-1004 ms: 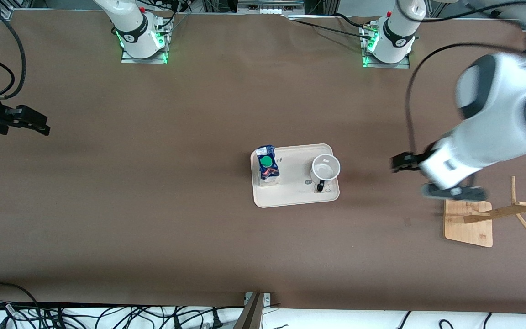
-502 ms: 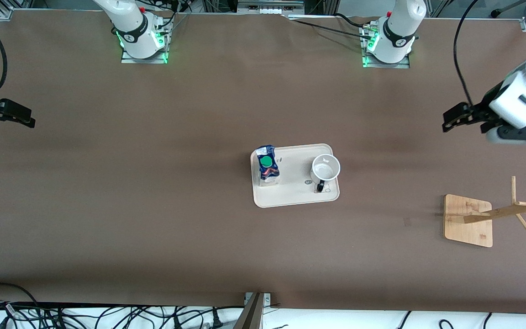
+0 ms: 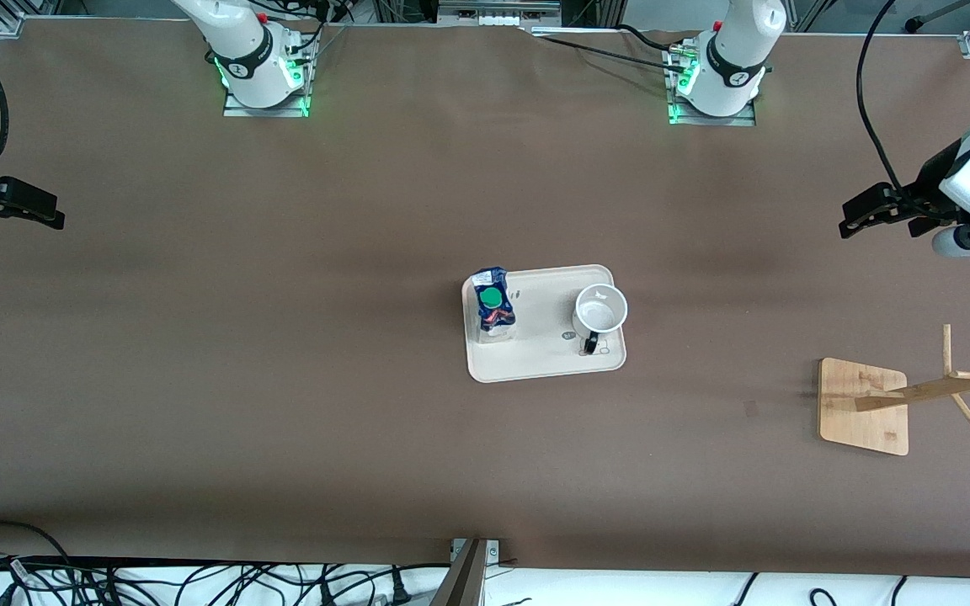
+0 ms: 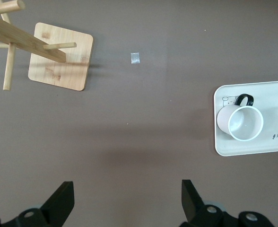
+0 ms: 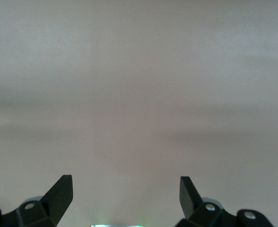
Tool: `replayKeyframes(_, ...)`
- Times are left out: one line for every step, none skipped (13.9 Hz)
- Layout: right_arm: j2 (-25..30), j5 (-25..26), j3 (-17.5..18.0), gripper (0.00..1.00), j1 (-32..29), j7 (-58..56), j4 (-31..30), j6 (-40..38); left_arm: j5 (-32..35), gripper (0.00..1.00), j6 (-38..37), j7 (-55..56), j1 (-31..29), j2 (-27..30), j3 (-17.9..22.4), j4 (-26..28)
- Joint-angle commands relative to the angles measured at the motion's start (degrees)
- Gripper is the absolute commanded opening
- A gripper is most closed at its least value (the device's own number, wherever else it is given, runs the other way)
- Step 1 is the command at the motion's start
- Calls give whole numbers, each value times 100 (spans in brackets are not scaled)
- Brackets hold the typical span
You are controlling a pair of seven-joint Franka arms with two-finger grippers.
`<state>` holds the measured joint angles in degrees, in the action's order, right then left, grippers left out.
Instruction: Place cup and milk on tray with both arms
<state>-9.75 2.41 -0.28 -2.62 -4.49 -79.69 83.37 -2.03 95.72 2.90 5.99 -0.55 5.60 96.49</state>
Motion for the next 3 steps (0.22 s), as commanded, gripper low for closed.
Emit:
replayKeyframes(-62, 23, 46, 100, -10, -8, 173, -93, 89, 100, 26, 17, -63, 72, -76, 54)
replayKeyframes(-62, 23, 46, 100, -1, 1, 173, -93, 97, 100, 26, 9, -63, 81, -68, 54)
replayKeyframes(-62, 23, 46, 100, -10, -8, 164, -119, 89, 100, 26, 8, -80, 81, -68, 54)
